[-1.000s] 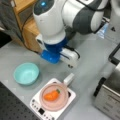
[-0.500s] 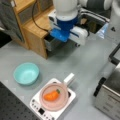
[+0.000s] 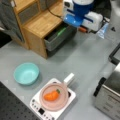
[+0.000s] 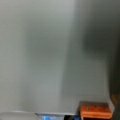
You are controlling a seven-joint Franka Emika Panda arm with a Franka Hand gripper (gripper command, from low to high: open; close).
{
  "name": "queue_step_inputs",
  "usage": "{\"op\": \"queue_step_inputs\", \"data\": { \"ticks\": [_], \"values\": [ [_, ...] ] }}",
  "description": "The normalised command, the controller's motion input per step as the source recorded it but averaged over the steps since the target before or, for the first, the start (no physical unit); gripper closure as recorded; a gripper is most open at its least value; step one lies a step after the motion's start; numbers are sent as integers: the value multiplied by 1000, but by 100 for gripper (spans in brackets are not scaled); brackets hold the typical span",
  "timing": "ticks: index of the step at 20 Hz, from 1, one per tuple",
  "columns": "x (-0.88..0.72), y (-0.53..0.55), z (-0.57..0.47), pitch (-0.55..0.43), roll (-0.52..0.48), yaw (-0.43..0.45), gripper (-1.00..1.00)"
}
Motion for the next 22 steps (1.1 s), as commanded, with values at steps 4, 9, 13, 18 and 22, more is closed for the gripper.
{"op": "queue_step_inputs", "data": {
  "ticks": [4,9,13,18,22],
  "values": [
    [-298,-354,67,-137,-42,264,-100],
    [132,-294,200,-25,-87,201,-100],
    [420,-123,216,74,-60,136,-100],
    [574,-48,113,126,1,107,-100],
    [555,-2,28,183,44,67,-100]
  ]
}}
